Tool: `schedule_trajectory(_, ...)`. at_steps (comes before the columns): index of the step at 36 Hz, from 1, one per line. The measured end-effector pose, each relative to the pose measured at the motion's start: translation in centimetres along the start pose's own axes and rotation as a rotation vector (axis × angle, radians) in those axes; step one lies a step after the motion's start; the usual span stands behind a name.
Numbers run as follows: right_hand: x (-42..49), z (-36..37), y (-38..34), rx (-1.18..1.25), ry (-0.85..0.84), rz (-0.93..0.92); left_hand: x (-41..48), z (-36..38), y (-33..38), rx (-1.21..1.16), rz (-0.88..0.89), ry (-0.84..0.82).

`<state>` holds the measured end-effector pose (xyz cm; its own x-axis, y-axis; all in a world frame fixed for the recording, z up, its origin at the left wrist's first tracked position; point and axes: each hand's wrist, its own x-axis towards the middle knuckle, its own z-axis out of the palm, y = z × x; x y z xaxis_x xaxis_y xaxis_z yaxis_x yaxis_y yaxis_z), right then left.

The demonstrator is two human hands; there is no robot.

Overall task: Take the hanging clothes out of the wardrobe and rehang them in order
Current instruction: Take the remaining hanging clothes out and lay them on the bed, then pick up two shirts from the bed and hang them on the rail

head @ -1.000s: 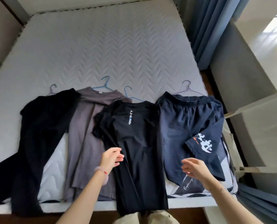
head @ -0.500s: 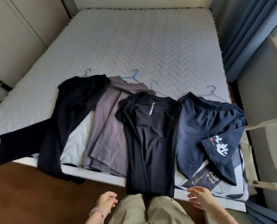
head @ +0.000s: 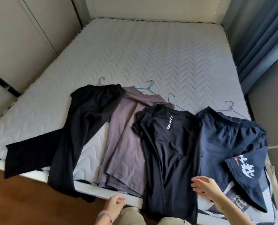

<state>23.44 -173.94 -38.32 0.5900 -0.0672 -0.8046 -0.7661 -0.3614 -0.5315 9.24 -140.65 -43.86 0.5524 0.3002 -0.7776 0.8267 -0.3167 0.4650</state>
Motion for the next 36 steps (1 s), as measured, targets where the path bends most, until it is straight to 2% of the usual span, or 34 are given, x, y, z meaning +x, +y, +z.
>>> schedule_trajectory(8, 2.7, 6.4, -10.0, 0.076, 0.075, -0.089, 7.6, -10.9, 8.6, 0.048, 0.239, -0.047)
schedule_trajectory(16, 6.5, 9.6, -16.9, 0.12, 0.129, -0.132, 14.7, -16.5, 16.2, 0.124, 0.336, -0.121)
schedule_trajectory(23, 11.7, 9.7, -20.8, 0.218, 0.161, -0.106, 21.2, -16.5, 21.3, 0.22, 0.39, -0.133)
schedule_trajectory(31, 22.0, 10.5, -24.6, 0.368, 0.179, -0.108, 29.7, -13.6, 26.1, 0.387, 0.488, -0.078)
schedule_trajectory(36, 28.1, 11.6, -25.8, 0.426, 0.153, -0.096, 34.9, -10.3, 29.4, 0.47, 0.624, -0.054)
